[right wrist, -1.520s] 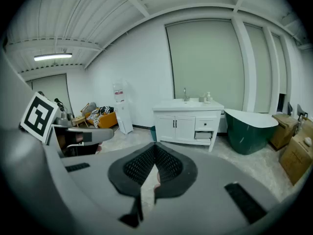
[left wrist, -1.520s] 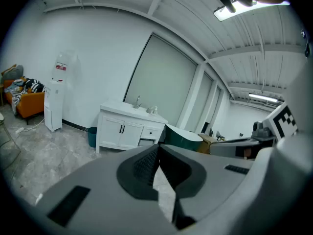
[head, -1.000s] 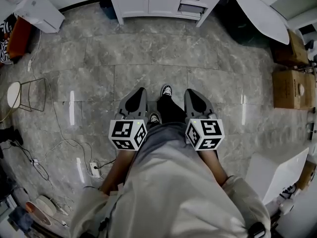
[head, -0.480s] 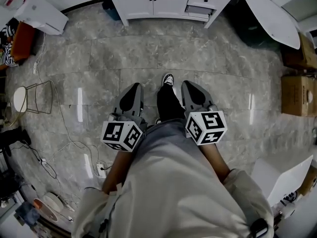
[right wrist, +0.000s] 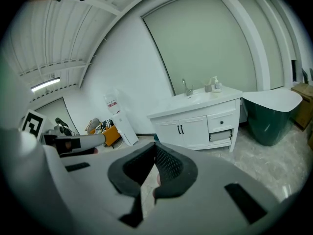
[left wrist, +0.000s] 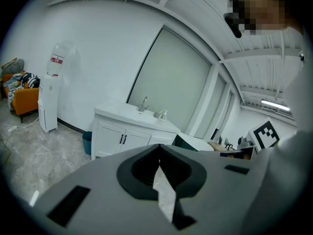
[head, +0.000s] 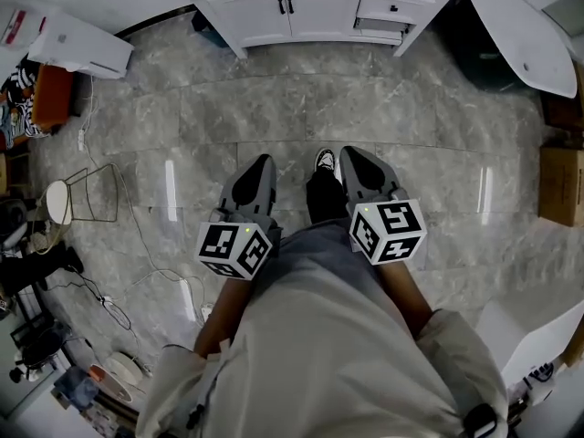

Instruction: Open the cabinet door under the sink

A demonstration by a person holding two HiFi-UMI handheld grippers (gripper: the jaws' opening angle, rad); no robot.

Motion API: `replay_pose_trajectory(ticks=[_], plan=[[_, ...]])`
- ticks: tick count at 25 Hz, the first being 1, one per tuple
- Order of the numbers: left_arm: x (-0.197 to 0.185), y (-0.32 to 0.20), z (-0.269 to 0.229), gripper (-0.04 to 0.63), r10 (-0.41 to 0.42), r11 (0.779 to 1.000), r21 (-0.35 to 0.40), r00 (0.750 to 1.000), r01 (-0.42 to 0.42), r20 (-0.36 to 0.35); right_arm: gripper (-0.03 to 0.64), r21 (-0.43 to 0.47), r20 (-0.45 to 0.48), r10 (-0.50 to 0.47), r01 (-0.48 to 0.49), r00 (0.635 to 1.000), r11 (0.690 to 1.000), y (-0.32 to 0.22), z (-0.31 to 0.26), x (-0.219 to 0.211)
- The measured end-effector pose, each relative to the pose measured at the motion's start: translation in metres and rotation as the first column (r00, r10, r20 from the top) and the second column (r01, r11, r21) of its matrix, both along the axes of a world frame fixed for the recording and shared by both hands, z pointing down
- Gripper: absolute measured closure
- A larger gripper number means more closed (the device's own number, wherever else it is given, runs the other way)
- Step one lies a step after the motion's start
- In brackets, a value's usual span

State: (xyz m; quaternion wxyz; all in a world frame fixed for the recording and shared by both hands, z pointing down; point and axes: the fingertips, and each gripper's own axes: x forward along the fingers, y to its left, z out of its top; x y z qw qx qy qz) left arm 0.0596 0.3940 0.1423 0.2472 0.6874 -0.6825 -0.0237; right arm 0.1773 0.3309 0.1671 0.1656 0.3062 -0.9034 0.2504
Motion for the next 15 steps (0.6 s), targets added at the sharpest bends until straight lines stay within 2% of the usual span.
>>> replay_pose_trajectory(ticks=[9, 15], plan=[[-0.022, -0.096, -0.002, 0.595, 0.018, 1.0, 0.0, 1.0, -0.018, -0.011, 0.606, -0.019, -0.024, -0.032, 0.032, 0.999, 0.999, -0.089, 0.007, -0.031], [-0.034, -0.131, 0.003, 0.595, 0.003, 1.0, 0.014, 1.0, -0.003, -0.025, 0.605, -0.017, -0.045, -0.058, 0.057, 0.997, 0.998, -0.123, 0.014, -0.044]])
